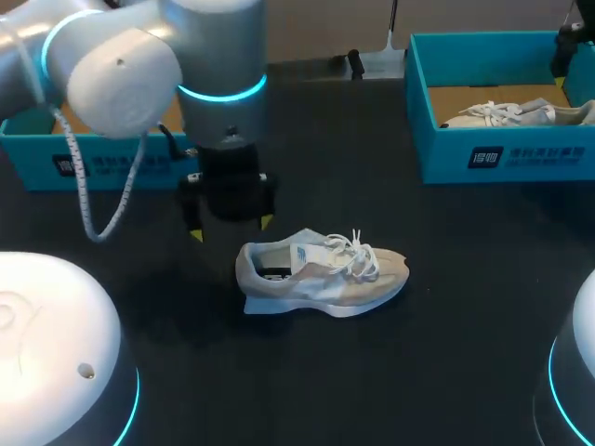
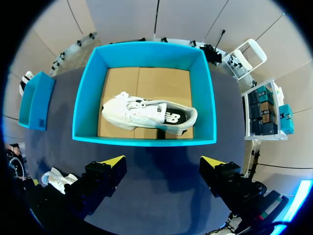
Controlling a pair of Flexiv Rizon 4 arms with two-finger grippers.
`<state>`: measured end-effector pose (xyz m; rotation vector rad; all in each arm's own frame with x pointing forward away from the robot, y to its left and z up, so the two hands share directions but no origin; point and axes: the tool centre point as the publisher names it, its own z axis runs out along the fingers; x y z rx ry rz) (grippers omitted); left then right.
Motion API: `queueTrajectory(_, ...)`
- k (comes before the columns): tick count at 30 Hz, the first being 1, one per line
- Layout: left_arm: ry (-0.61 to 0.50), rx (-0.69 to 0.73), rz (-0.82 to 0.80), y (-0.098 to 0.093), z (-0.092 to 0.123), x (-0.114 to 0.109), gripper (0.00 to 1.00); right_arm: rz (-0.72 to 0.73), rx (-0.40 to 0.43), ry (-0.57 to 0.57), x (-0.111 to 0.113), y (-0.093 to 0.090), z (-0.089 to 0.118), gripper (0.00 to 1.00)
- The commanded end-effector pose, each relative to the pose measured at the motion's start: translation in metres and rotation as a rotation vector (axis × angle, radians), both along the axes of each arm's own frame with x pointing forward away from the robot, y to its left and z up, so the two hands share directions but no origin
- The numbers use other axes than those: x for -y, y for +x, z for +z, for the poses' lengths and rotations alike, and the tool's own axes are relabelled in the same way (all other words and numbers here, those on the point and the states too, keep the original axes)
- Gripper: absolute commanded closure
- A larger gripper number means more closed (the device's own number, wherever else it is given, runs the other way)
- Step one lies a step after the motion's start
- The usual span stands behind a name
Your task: Take the shoe out of the shoebox, open the shoe tongue, remove and reinsert the insole, then place the shoe into the shoebox
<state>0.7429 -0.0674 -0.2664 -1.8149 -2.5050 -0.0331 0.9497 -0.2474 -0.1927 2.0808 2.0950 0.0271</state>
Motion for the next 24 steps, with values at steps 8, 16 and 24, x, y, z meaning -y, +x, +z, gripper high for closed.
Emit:
queueTrajectory(8,-0.238,0.041,0.162,-0.022,0.020,-0.037,0.00,0.000,0.000,-0.001,0.000,0.000,0.000,0.00)
queueTrajectory(16,-0.317,0.013,0.261,-0.032,0.018,-0.058,0.00,0.000,0.000,-0.001,0.000,0.000,0.000,0.00)
queueTrajectory(24,-0.460,-0.014,0.363,-0.043,0.020,-0.085,0.00,0.000,0.000,-0.001,0.000,0.000,0.000,0.00)
